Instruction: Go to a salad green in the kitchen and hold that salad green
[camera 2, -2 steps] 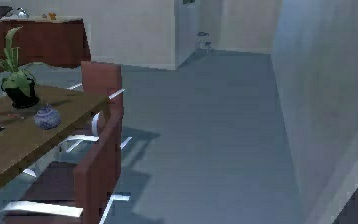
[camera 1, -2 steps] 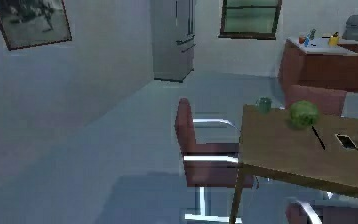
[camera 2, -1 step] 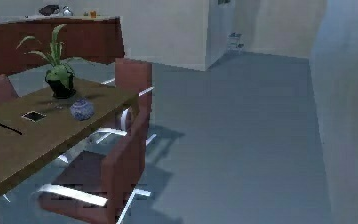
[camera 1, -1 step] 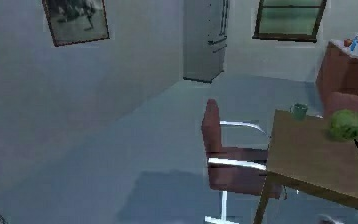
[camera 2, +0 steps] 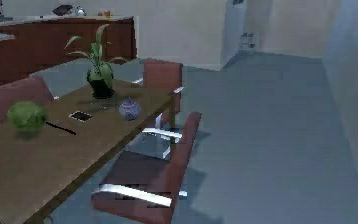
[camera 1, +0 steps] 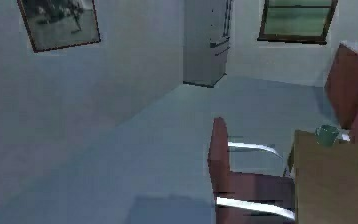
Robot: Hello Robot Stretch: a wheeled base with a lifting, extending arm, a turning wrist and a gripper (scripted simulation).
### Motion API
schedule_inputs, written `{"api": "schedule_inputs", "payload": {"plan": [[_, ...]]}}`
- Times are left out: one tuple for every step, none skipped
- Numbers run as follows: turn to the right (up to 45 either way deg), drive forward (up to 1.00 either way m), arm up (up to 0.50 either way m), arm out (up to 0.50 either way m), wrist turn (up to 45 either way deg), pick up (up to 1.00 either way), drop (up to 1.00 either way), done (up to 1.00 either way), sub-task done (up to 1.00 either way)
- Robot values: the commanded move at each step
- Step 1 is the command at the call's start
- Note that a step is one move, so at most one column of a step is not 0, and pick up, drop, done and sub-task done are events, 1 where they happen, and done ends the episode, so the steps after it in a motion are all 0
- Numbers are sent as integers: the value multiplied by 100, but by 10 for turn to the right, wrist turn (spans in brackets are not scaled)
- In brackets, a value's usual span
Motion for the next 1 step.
{"api": "schedule_inputs", "payload": {"plan": [[-360,0,0,0,0,0,0,0,0]]}}
